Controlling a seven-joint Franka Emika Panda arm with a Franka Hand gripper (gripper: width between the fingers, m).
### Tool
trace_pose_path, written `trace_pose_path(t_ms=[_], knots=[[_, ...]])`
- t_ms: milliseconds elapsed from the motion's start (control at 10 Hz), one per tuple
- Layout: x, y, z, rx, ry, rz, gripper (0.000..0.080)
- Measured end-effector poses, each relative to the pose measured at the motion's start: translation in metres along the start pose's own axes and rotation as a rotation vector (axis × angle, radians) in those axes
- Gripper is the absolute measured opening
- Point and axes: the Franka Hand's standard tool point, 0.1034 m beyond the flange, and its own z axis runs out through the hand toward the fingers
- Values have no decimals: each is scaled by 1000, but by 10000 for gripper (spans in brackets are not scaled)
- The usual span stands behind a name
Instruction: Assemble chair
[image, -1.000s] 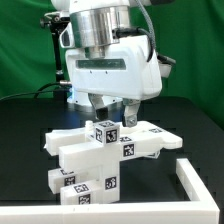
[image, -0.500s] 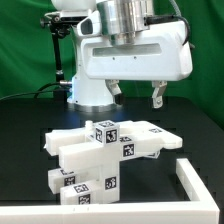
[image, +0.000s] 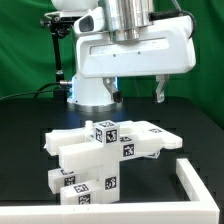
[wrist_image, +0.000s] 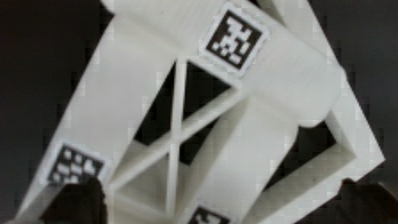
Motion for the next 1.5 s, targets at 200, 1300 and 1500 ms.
trace_pose_path(t_ms=[200, 1300, 1500], knots=[[-40, 7, 11, -22, -21, 1, 649], [-78, 3, 43, -32, -53, -23, 649], [-78, 4, 46, -30, -46, -29, 649]])
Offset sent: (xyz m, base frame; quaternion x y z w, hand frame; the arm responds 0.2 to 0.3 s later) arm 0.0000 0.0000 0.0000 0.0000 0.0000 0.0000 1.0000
